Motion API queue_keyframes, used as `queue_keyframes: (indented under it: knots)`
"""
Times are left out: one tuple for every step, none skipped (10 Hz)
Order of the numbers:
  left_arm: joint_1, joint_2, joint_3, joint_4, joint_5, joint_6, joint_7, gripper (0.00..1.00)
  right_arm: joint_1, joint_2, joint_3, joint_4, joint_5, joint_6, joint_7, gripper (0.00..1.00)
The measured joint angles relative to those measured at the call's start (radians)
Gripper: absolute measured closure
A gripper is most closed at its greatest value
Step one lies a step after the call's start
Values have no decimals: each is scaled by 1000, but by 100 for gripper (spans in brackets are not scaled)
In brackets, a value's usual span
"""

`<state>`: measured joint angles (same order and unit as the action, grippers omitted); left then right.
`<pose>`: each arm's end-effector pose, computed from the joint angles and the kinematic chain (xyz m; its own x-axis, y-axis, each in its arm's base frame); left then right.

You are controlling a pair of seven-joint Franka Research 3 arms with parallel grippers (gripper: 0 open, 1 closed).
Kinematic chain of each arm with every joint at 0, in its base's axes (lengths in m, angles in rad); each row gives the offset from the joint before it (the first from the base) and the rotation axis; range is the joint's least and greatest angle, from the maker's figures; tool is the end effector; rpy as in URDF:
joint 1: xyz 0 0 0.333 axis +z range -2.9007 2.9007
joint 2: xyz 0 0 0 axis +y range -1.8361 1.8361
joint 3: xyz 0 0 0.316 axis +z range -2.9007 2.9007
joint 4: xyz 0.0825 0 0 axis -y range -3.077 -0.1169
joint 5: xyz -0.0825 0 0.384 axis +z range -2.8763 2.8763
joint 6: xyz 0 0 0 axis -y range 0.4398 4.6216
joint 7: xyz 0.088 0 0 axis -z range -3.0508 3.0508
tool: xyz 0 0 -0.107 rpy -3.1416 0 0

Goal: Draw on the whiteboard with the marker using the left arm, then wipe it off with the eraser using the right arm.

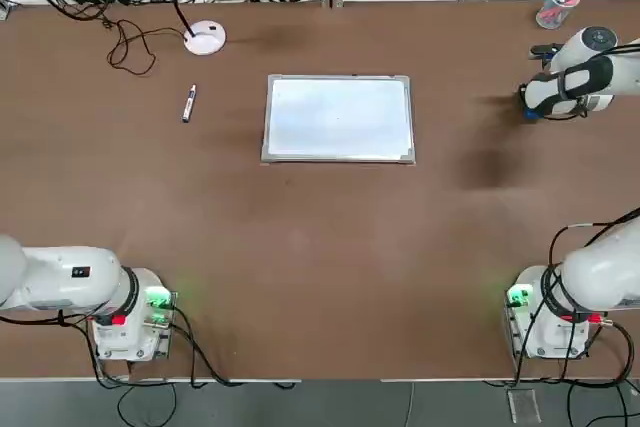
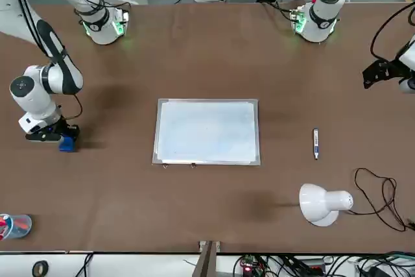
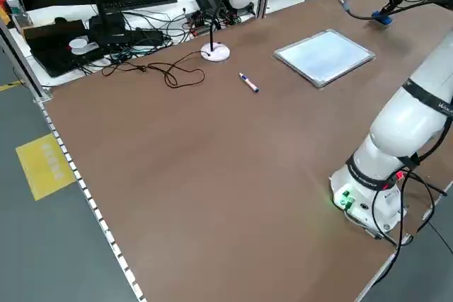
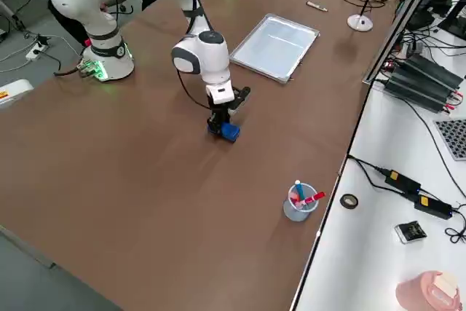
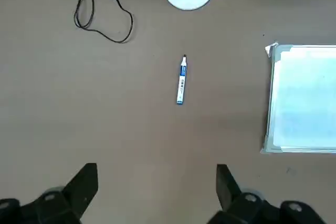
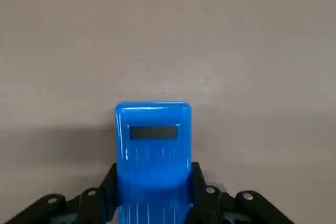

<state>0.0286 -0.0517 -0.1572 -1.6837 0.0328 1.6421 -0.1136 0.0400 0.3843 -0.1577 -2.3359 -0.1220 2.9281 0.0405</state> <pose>0.5393 -0.0685 0.6053 0.9998 -0.0173 0.0140 -0.0167 -0.9991 -0.0395 0.5326 -0.0574 0.1937 0.9788 -0.0131 0.2045 -0.0343 -0.9944 0.1004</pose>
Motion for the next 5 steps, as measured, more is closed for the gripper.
queue_keyframes:
  knots:
    - [0, 0, 1, 0, 0, 0, 0, 0, 1, 0, 3, 1, 0, 0, 14, 42]
    - [0, 1, 1, 0, 0, 0, 0, 0, 2, 0, 6, 2, 0, 0, 23, 41]
    - [0, 1, 1, 0, 0, 0, 0, 0, 2, 0, 7, 2, 0, 0, 29, 35]
    - [0, 2, 1, 0, 0, 0, 0, 0, 2, 0, 8, 2, 0, 1, 31, 26]
    - [0, 2, 1, 0, 0, 0, 0, 0, 2, 0, 8, 2, 0, 2, 32, 16]
